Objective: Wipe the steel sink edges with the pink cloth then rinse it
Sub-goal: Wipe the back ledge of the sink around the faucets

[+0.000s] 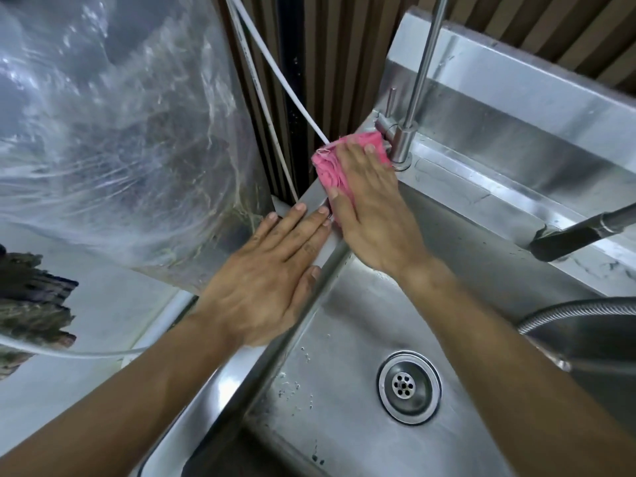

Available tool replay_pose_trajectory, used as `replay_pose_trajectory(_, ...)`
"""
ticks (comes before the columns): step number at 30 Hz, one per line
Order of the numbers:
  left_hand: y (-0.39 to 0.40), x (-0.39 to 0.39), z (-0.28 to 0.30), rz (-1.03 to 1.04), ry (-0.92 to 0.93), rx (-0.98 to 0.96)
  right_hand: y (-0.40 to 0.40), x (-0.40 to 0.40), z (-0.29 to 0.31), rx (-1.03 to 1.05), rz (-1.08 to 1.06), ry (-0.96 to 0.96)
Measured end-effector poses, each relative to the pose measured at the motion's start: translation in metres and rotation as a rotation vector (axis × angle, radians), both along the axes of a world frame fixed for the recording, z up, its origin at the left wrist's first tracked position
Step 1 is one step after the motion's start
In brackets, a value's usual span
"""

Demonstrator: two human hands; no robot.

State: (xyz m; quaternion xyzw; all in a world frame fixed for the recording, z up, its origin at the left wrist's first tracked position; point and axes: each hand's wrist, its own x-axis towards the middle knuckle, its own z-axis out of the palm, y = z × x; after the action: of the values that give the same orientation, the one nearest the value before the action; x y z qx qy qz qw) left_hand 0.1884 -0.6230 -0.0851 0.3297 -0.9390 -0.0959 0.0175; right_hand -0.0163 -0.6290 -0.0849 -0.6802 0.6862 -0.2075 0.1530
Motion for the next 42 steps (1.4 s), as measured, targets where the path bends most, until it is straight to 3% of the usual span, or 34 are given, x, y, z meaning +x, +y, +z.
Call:
replay_pose_trajectory(8, 0.000, 0.000, 0.002, 0.002, -0.012, -0.011, -0.064, -0.004, 0.007, -0.008, -0.086, 0.086)
replay_pose_trajectory(15, -0.001, 0.001, 0.000, 0.003, 0.008, 0.001, -0.010, 0.001, -0.009, -0.062, -0.096, -0.005)
replay_pose_trajectory(21, -0.001, 0.002, -0.005, 0.008, 0.031, -0.011, -0.033, -0.008, -0.006, -0.068, -0.075, 0.043)
replay_pose_trajectory(28, 0.000, 0.002, -0.008, 0.015, 0.066, -0.006, 0.007, 0.004, -0.021, -0.117, -0.095, -0.105)
replay_pose_trajectory(31, -0.002, 0.002, -0.008, 0.005, 0.052, -0.021, -0.013, 0.001, -0.013, -0.087, -0.124, -0.054)
replay_pose_trajectory(35, -0.002, 0.002, -0.009, -0.003, 0.049, -0.032, -0.034, -0.003, -0.014, -0.129, -0.167, 0.015)
replay_pose_trajectory(42, -0.002, 0.003, -0.010, 0.008, 0.074, -0.017, -0.007, 0.008, -0.025, -0.363, -0.303, -0.066)
